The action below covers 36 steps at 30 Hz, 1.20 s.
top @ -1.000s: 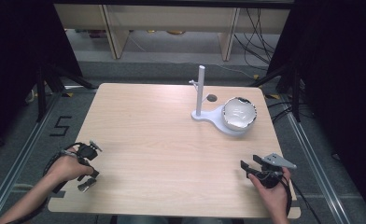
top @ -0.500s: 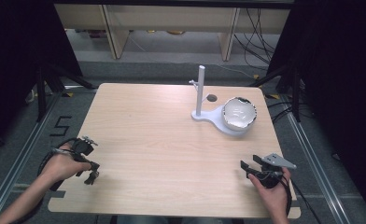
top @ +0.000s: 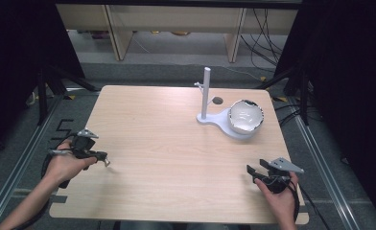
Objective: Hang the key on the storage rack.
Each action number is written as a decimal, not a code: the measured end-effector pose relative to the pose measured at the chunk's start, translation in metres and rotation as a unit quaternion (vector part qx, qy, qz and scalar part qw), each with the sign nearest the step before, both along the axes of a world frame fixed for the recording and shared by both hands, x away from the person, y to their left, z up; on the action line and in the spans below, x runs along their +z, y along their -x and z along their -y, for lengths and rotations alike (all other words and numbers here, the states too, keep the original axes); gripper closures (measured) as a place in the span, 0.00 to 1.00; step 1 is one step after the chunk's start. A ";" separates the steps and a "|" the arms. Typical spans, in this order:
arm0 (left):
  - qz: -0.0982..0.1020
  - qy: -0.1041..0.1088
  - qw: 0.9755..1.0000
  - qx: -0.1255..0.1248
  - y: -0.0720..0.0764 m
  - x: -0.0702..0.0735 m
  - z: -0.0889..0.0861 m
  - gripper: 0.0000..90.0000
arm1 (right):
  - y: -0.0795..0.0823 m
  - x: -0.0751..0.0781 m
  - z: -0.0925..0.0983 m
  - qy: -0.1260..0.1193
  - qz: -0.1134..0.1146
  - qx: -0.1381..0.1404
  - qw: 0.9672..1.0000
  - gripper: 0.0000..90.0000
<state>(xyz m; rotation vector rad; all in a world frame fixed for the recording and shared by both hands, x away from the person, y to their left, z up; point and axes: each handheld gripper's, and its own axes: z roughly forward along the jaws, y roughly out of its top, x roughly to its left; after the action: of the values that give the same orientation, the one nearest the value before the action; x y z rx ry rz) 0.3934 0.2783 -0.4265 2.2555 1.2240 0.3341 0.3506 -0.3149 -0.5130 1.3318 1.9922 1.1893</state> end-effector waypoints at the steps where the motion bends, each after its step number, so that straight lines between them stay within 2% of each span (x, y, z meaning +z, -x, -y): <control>1: 0.002 -0.004 1.000 -0.001 0.000 0.000 0.001 0.99 | 0.000 0.000 0.000 -0.001 0.000 0.000 1.000 0.42; 3: 0.016 0.006 1.000 0.002 -0.001 -0.001 0.004 0.99 | 0.003 0.001 -0.003 -0.015 -0.015 -0.015 1.000 0.42; 4: 0.006 -0.002 1.000 -0.001 -0.002 0.002 0.005 0.99 | 0.002 0.000 -0.002 -0.010 -0.008 -0.010 1.000 0.42; 5: 0.012 0.001 1.000 0.000 -0.002 0.002 0.006 0.99 | 0.003 0.001 -0.002 -0.015 -0.015 -0.015 1.000 0.42; 6: 0.008 0.000 1.000 -0.003 -0.003 0.004 0.006 0.99 | 0.002 0.000 -0.002 -0.010 -0.007 -0.010 1.000 0.42; 9: 0.016 0.003 1.000 -0.002 -0.004 0.008 0.007 0.99 | 0.003 0.001 -0.002 -0.014 -0.015 -0.013 1.000 0.42; 11: 0.019 0.003 1.000 -0.003 -0.004 0.012 0.007 0.99 | 0.001 0.000 -0.001 -0.005 -0.003 -0.006 1.000 0.42; 12: 0.025 0.007 1.000 0.000 -0.004 0.013 0.007 0.99 | 0.000 0.000 0.000 0.001 0.004 0.000 1.000 0.42; 13: 0.034 0.022 0.999 0.010 -0.004 0.013 0.010 0.99 | 0.000 0.000 0.000 0.002 0.004 0.000 1.000 0.42; 16: 0.042 0.024 0.999 0.011 -0.005 0.014 0.010 0.99 | 0.000 0.000 0.000 0.002 0.005 0.000 1.000 0.42; 18: 0.043 0.034 0.998 0.012 -0.006 0.016 0.012 0.99 | 0.001 0.000 -0.001 -0.006 -0.004 -0.007 1.000 0.42; 19: 0.050 0.037 0.998 0.014 -0.007 0.015 0.013 0.99 | 0.002 0.001 -0.002 -0.009 -0.009 -0.010 1.000 0.42; 20: 0.046 0.037 0.998 0.008 -0.008 0.016 0.012 0.99 | 0.000 0.000 0.000 0.000 0.001 0.001 1.000 0.42; 22: 0.053 0.041 0.998 0.012 -0.009 0.016 0.015 0.99 | 0.000 0.000 0.000 0.000 0.001 0.001 1.000 0.42; 24: 0.045 0.038 0.998 0.006 -0.010 0.017 0.015 0.99 | 0.000 0.000 0.000 -0.001 0.000 0.002 1.000 0.42; 25: 0.056 0.041 0.998 0.009 -0.013 0.016 0.018 0.99 | 0.003 0.001 -0.002 -0.011 -0.010 -0.010 1.000 0.42; 31: 0.064 0.040 0.997 0.000 -0.020 0.023 0.028 0.99 | 0.001 0.000 -0.001 -0.013 0.000 -0.007 1.000 0.42; 32: 0.065 0.040 0.997 -0.003 -0.021 0.025 0.030 0.99 | 0.002 0.001 -0.001 -0.010 -0.010 -0.010 1.000 0.42; 36: 0.074 0.041 0.996 -0.010 -0.028 0.032 0.037 0.99 | 0.003 0.000 -0.002 -0.011 -0.007 -0.006 1.000 0.42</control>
<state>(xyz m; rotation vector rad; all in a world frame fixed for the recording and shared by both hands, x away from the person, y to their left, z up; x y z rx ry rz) 0.4211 0.2412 -0.3942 2.1300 1.1177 0.4278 0.3480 -0.3132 -0.5126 1.3649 1.9830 1.2018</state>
